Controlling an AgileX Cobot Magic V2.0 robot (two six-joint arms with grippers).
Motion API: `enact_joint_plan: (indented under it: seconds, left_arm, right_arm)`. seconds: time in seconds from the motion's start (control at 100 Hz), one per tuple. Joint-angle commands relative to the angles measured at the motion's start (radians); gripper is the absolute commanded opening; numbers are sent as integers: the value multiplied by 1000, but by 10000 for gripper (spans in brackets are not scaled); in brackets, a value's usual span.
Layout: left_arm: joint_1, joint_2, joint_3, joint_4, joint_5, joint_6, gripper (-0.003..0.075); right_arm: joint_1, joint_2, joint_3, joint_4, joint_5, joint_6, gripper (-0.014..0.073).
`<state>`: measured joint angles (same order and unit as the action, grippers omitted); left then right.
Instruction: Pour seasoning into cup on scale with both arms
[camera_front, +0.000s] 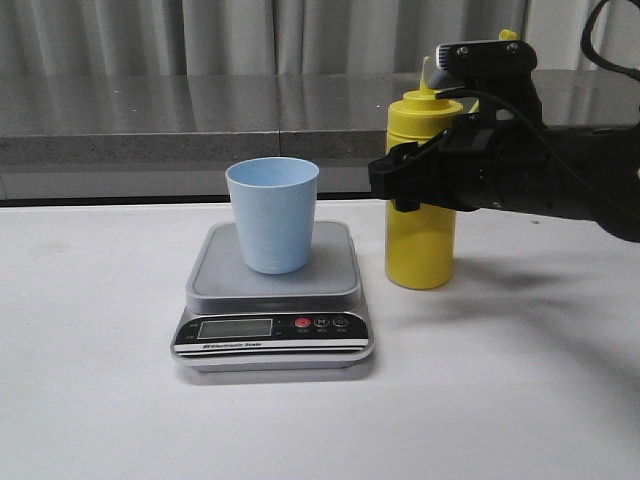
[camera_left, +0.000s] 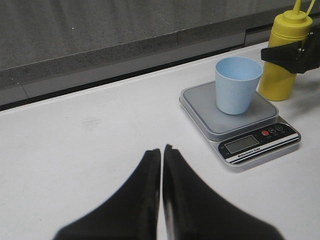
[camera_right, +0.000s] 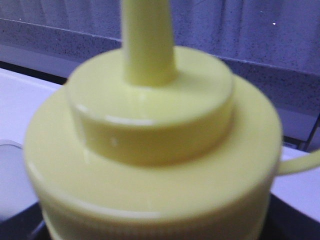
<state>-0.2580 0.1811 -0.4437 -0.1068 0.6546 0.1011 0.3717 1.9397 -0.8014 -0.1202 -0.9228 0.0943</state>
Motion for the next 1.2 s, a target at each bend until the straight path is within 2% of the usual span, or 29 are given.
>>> enact_joint_plan:
  seconds: [0.0, 0.08, 0.16, 0.41, 0.78, 0.83, 0.9, 1.02, 1.14, 1.16, 1.19]
  left_arm:
    - [5, 11, -26, -7, -81, -10, 10]
    - [5, 11, -26, -7, -81, -10, 10]
    - [5, 11, -26, -7, -81, -10, 10]
    - [5, 11, -26, -7, -81, -10, 10]
    - [5, 11, -26, -7, -81, -10, 10]
    - [5, 11, -26, -7, -81, -10, 10]
    - [5, 11, -26, -7, -81, -10, 10]
    - [5, 11, -26, -7, -81, -10, 10]
    - [5, 11, -26, -7, -81, -10, 10]
    - [5, 11, -26, -7, -81, -10, 10]
    - [5, 11, -26, -7, -81, -10, 10]
  right_arm:
    - [-5, -45, -16, 5, -84, 2, 498]
    - [-5, -45, -16, 4, -82, 4, 673]
    - [-5, -50, -3, -1, -85, 11, 638]
    - [-5, -115, 91, -1, -91, 11, 638]
    - [-2, -378, 267, 0, -59, 11, 628]
    - [-2, -421, 289, 2, -51, 11, 592]
    - [-2, -476, 318, 2, -47, 11, 479]
    - [-2, -561, 366, 2, -46, 11, 189]
    - [-2, -652, 410, 2, -27, 11, -48]
    - [-2, -663, 416, 2, -18, 11, -75]
    - [-2, -689, 423, 2, -3, 11, -64]
